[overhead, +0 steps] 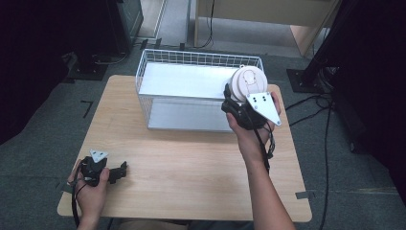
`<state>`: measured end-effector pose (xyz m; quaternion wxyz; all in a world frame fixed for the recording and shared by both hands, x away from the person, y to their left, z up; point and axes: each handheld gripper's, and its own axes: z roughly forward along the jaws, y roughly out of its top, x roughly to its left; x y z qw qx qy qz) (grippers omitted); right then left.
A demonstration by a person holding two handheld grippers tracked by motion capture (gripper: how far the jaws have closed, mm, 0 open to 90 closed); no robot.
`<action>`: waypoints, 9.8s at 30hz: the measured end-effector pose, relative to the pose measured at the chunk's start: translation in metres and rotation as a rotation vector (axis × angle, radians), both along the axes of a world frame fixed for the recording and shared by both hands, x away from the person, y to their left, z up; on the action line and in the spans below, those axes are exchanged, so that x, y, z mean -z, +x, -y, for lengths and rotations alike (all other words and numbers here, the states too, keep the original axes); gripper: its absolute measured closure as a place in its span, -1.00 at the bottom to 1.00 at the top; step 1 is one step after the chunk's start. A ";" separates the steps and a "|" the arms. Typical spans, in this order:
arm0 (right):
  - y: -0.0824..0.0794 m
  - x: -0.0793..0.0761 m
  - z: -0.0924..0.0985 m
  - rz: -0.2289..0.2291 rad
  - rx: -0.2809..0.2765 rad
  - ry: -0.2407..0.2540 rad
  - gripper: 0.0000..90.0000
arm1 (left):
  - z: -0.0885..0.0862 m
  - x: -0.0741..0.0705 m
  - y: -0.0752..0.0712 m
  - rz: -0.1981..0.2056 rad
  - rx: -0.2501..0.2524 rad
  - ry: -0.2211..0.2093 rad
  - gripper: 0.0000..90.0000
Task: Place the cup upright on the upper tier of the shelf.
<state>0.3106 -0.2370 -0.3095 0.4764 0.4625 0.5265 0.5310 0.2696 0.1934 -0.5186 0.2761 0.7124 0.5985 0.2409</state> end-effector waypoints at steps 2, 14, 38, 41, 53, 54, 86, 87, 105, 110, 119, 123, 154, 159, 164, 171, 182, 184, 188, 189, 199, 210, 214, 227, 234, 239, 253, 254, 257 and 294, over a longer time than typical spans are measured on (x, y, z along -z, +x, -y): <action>0.004 -0.002 0.000 -0.001 0.003 -0.004 -0.63 | 0.000 0.000 0.000 0.000 0.000 0.000 -1.00; 0.024 -0.009 -0.003 -0.049 0.009 -0.012 -0.63 | 0.000 0.000 0.000 0.001 0.000 0.000 -1.00; 0.045 -0.017 -0.001 -0.185 0.009 0.000 -0.64 | 0.000 0.000 0.000 0.000 0.000 0.000 -1.00; 0.045 -0.017 -0.001 -0.185 0.005 0.001 -0.67 | 0.000 0.000 0.000 0.000 0.000 0.000 -1.00; 0.045 -0.022 -0.001 -0.165 -0.017 -0.008 -0.66 | 0.000 0.000 0.000 0.000 0.000 0.000 -1.00; 0.046 -0.022 -0.001 -0.167 -0.017 -0.013 -0.66 | 0.000 0.000 0.000 0.000 0.000 0.000 -1.00; 0.076 -0.036 0.005 -0.191 -0.019 -0.003 -0.68 | 0.000 0.000 0.000 0.002 -0.001 -0.002 -1.00; 0.076 -0.036 0.005 -0.191 -0.019 -0.003 -0.68 | 0.000 0.000 0.000 0.002 -0.001 -0.002 -1.00; 0.095 -0.037 0.015 -0.173 -0.013 0.038 -0.69 | 0.000 0.000 0.000 0.002 -0.002 -0.002 -1.00; 0.100 -0.034 0.016 -0.168 -0.010 0.018 -0.71 | 0.000 0.000 0.000 0.002 -0.002 -0.002 -1.00; 0.108 -0.029 0.017 -0.183 -0.025 0.015 -0.71 | 0.000 0.000 0.000 0.001 -0.001 -0.002 -1.00; 0.110 -0.027 0.015 -0.187 -0.028 0.013 -0.69 | 0.000 0.000 0.000 0.001 -0.002 -0.002 -1.00; 0.109 -0.005 0.021 -0.227 -0.056 0.016 -0.86 | 0.000 0.000 0.000 0.000 -0.001 -0.002 -1.00; 0.097 0.000 0.029 -0.199 -0.072 0.031 -0.89 | 0.000 0.000 0.000 0.000 -0.001 -0.002 -1.00; 0.089 0.005 0.031 -0.198 -0.092 0.030 -0.92 | 0.000 0.000 0.000 0.000 -0.001 -0.001 -1.00; 0.069 0.014 0.035 -0.182 -0.100 0.023 -0.93 | 0.000 0.000 0.000 0.000 0.000 -0.001 -1.00; 0.042 0.026 0.039 -0.178 -0.113 -0.008 -0.93 | 0.000 0.000 0.000 0.000 0.000 0.000 -1.00; 0.037 0.029 0.041 -0.175 -0.113 -0.014 -0.93 | 0.000 0.000 0.000 0.000 0.000 0.000 -1.00; 0.029 0.033 0.044 -0.180 -0.112 -0.019 -0.93 | 0.000 0.000 0.000 0.000 0.000 0.000 -1.00; 0.027 0.035 0.046 -0.179 -0.109 -0.020 -0.93 | 0.000 0.000 0.000 0.000 0.000 0.000 -1.00; 0.004 0.057 0.068 -0.199 -0.082 0.002 -0.93 | 0.000 0.000 0.000 -0.002 0.000 0.000 -1.00; -0.011 0.079 0.089 -0.216 -0.064 0.047 -0.93 | 0.000 0.000 0.000 0.000 -0.001 -0.002 -1.00; -0.017 0.090 0.096 -0.246 -0.053 0.045 -0.93 | 0.000 0.000 0.000 -0.001 0.000 0.000 -1.00; -0.037 0.122 0.124 -0.299 -0.010 0.066 -0.93 | 0.000 0.000 0.000 -0.001 0.001 0.000 -1.00; -0.045 0.137 0.136 -0.331 0.005 0.059 -0.93 | 0.000 0.000 0.000 -0.001 0.001 0.001 -1.00; -0.051 0.150 0.149 -0.365 0.024 0.063 -0.93 | 0.000 0.000 0.000 -0.002 0.001 0.000 -1.00; -0.066 0.176 0.167 -0.432 0.059 0.052 -0.92 | 0.000 0.000 0.000 0.000 0.000 -0.002 -1.00; -0.067 0.177 0.168 -0.440 0.062 0.046 -0.92 | 0.000 0.000 0.000 -0.001 0.000 -0.001 -1.00; -0.072 0.182 0.171 -0.460 0.066 0.035 -0.92 | 0.000 0.000 0.000 -0.001 0.000 -0.001 -1.00; -0.109 0.217 0.189 -0.783 0.019 -0.048 -0.89 | 0.000 0.000 0.000 0.001 -0.001 -0.001 -1.00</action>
